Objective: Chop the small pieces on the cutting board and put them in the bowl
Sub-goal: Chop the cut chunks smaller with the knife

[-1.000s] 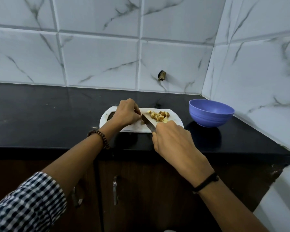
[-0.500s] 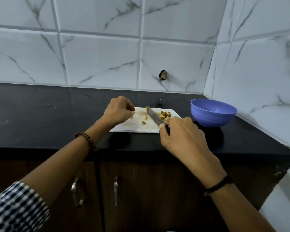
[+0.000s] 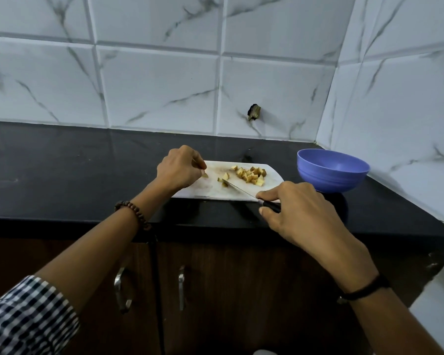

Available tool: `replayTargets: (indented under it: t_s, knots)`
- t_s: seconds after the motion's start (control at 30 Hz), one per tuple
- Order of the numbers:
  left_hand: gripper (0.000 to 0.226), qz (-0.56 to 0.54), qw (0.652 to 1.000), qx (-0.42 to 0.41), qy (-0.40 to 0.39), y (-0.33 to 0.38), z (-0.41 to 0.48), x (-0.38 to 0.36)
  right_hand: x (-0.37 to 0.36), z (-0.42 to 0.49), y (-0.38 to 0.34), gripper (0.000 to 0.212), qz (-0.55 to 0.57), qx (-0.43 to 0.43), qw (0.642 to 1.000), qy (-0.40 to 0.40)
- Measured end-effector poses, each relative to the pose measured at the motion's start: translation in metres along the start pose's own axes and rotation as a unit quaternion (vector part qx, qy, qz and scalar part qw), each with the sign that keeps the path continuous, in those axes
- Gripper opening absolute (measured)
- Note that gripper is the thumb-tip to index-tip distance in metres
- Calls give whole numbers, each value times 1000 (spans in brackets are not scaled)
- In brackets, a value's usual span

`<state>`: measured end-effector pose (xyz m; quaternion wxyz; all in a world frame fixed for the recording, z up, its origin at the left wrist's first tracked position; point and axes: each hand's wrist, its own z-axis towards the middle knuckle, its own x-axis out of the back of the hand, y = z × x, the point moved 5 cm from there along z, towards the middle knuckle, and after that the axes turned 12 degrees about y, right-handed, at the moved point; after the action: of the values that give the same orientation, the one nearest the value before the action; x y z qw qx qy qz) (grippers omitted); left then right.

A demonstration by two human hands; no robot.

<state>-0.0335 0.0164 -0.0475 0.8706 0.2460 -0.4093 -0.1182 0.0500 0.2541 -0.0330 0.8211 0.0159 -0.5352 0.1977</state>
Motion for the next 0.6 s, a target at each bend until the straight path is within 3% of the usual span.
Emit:
replayTargets:
  t_s: [0.23, 0.4, 0.6]
  knots:
    - [25, 18, 1000, 0, 13, -7, -1, 1, 20, -1, 5, 37, -31, 4, 998, 50]
    - [24, 23, 1000, 21, -2, -5, -1, -4, 16, -2, -3, 40, 19, 12, 996, 82]
    - [19, 57, 997, 53, -21, -4, 0, -7, -11, -4, -15, 33, 55, 31, 998, 29]
